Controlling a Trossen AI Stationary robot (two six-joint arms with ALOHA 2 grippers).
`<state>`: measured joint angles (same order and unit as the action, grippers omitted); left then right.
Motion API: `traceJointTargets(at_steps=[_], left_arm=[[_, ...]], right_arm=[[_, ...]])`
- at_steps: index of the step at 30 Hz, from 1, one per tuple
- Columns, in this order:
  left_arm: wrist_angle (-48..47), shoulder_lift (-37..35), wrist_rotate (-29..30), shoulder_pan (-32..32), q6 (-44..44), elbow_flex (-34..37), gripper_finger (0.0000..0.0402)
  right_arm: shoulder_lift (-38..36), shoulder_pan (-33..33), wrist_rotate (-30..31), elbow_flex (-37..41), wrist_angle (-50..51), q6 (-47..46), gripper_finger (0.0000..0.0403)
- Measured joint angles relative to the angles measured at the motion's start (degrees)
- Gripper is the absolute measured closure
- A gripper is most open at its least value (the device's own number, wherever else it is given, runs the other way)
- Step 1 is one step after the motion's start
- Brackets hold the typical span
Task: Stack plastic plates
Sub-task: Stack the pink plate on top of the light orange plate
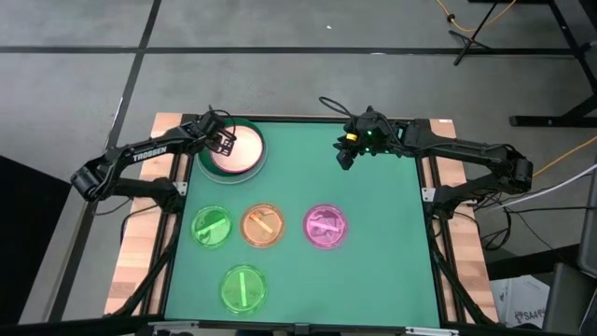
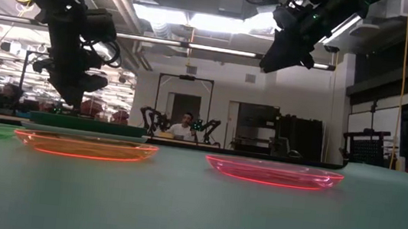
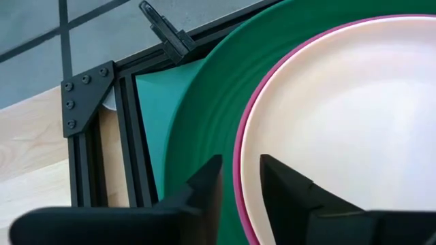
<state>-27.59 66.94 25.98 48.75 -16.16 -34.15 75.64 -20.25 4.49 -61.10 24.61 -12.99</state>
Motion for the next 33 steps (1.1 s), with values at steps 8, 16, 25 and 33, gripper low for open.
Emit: traceJointTargets(at_steps=[8,16,25,33], left_arm=[[0.2,0.0,0.0,0.0,-0.1,0.0,0.03],[1.1,-0.1,-0.2,0.0,-1.5,0.0,0.0299],[7.5,-3.1,-10.1,-1.9,-1.4,0.0,0.0299],[14.8,-5.1,-16.7,-9.5,-2.7,0.0,0.0299]], right_arm=[[0.0,0.0,0.0,0.0,0.0,0.0,0.0292],[0.0,0.0,0.0,0.0,0.0,0.0,0.0292],[0.0,0.0,-1.1,0.0,0.0,0.0,0.0292],[0.0,0.0,-1.6,0.0,0.0,0.0,0.0292]])
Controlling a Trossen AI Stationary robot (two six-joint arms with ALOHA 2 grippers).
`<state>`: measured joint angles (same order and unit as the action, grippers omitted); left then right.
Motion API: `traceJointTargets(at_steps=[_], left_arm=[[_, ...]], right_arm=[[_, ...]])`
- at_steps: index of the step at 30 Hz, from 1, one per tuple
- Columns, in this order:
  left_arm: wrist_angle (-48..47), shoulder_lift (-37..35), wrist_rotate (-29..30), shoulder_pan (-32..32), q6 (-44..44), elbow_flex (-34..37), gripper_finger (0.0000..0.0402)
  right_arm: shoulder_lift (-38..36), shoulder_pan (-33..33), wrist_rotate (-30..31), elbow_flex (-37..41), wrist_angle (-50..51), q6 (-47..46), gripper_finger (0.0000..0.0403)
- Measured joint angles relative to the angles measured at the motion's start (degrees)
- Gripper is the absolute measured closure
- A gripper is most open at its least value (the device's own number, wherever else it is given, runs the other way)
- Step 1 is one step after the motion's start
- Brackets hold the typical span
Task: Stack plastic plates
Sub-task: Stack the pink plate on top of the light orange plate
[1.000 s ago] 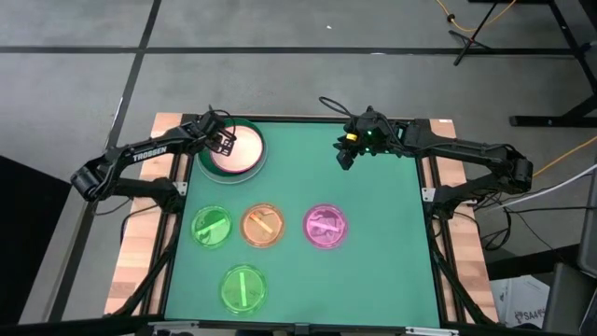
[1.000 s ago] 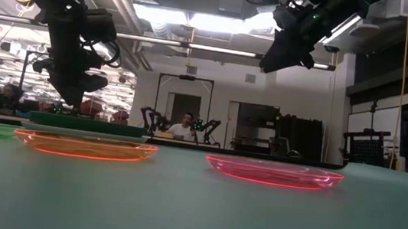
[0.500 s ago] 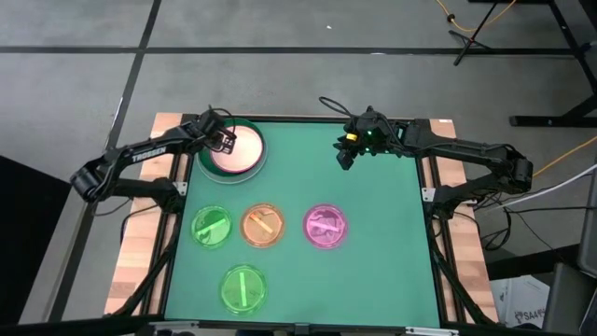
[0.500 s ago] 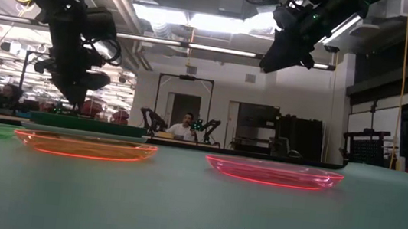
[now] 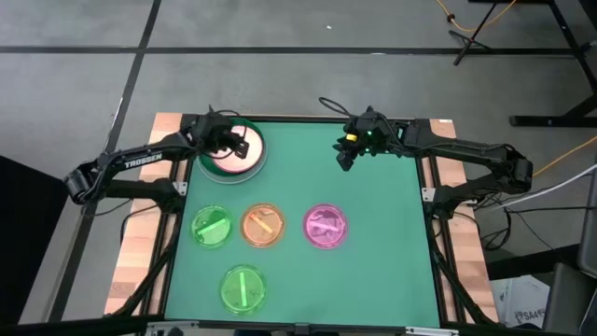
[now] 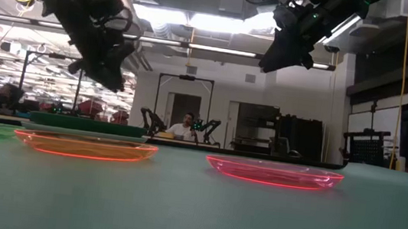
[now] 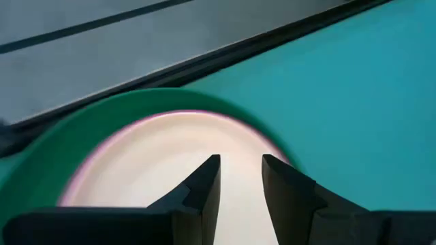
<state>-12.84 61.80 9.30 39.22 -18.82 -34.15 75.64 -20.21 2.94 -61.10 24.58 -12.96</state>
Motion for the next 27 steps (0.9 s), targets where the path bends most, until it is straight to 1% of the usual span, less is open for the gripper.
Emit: traceJointTargets(at_steps=[5,9,16,22,27], left_arm=[[1.0,0.0,0.0,-6.3,-0.6,0.0,0.0299],[1.0,0.0,-0.1,-11.5,-0.9,0.0,0.0299],[1.3,0.0,0.0,-19.2,-2.1,0.0,0.0299],[3.3,0.0,0.2,-24.3,-2.1,0.0,0.0299],[3.6,0.0,0.2,-27.3,-2.2,0.0,0.0299]], right_arm=[[0.0,0.7,-3.8,0.0,0.0,0.0,0.0292],[0.8,3.5,-3.0,0.0,-0.7,0.3,0.0292],[4.7,9.7,-3.1,0.0,-0.2,0.8,0.0292],[9.0,14.9,-3.1,0.0,0.0,0.8,0.0292],[12.5,17.5,-3.2,0.0,0.3,0.8,0.0292]])
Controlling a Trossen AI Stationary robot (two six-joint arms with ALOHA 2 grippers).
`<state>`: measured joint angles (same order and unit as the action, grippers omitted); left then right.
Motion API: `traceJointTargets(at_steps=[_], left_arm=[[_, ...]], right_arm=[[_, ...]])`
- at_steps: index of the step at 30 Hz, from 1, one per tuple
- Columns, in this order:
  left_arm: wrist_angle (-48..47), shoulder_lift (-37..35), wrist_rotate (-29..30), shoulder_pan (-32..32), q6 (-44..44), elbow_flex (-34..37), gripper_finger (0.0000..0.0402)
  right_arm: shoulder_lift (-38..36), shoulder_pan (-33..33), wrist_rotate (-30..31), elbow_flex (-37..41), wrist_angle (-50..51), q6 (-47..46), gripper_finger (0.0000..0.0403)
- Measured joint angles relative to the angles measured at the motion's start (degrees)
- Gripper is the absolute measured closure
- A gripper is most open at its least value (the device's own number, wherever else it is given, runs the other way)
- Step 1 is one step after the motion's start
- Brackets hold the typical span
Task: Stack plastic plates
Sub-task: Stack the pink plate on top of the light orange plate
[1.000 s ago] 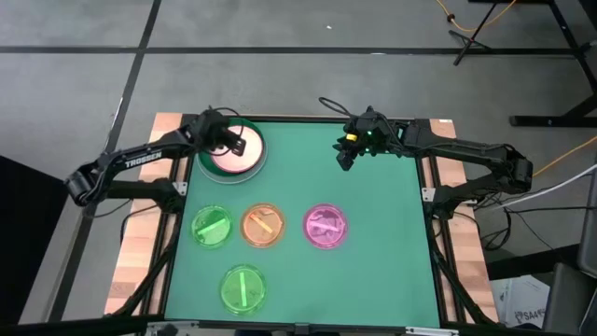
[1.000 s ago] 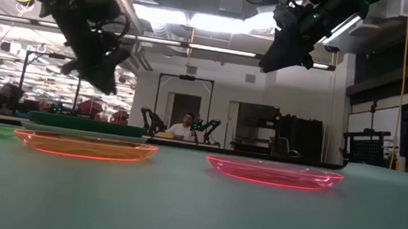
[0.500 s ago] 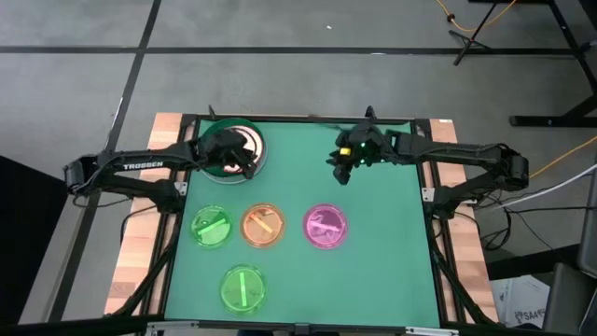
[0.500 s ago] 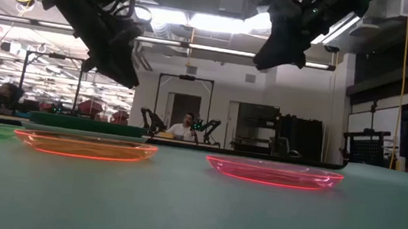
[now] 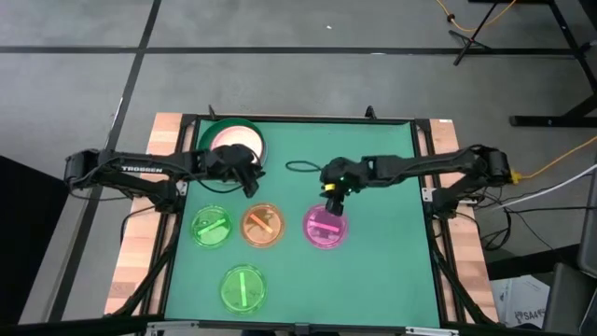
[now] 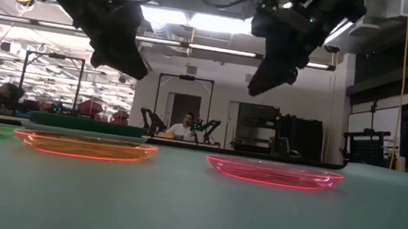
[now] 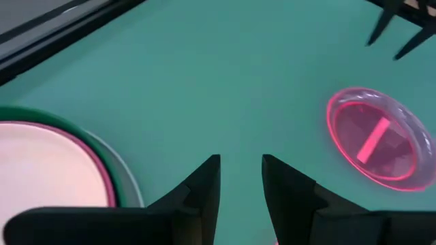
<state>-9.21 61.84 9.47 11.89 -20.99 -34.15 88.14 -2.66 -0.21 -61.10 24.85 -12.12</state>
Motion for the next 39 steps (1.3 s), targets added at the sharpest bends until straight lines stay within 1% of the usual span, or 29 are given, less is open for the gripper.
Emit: traceJointTargets(at_steps=[8,21,39], left_arm=[[-0.1,0.0,0.0,-3.3,0.0,0.0,0.0299],[-0.2,0.0,0.1,-5.2,0.0,0.0,0.0299],[-0.2,0.0,0.5,-5.2,-1.4,0.0,0.0299]], right_arm=[[5.4,0.1,0.0,0.0,5.8,0.0,0.0292],[12.1,0.1,-0.8,0.0,6.3,2.3,0.0292],[13.1,0.1,-0.8,0.0,6.3,3.5,0.0292]])
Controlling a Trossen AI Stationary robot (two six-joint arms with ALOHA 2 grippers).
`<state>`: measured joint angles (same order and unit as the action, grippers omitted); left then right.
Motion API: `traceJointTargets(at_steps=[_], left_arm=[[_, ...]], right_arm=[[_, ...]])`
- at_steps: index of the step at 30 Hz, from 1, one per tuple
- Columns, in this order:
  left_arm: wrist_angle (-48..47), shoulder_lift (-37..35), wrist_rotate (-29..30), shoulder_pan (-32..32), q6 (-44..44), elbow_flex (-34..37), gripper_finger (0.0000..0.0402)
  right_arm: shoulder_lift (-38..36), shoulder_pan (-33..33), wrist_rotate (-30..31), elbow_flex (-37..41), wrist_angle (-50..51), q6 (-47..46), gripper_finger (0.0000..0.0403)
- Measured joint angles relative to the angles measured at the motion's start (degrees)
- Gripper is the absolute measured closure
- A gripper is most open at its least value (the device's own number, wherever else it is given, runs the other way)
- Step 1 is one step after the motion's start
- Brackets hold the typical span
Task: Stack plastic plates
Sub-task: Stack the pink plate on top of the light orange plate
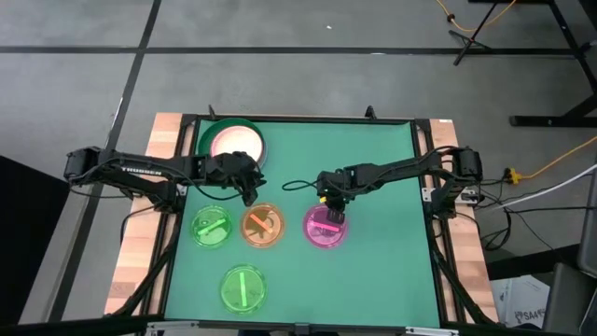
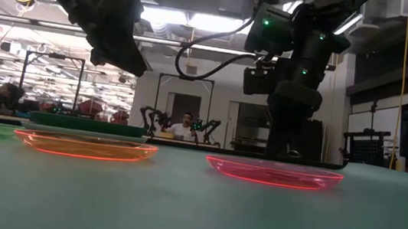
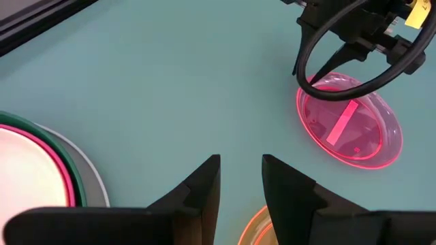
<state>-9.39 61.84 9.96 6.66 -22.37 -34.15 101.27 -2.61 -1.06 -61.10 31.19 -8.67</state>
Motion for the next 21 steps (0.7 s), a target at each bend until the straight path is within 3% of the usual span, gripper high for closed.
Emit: traceJointTargets(at_steps=[21], left_arm=[[0.0,0.0,0.0,0.0,0.0,0.0,0.0299]], right_arm=[[0.0,0.0,-2.6,3.0,-1.2,0.0,0.0292]])
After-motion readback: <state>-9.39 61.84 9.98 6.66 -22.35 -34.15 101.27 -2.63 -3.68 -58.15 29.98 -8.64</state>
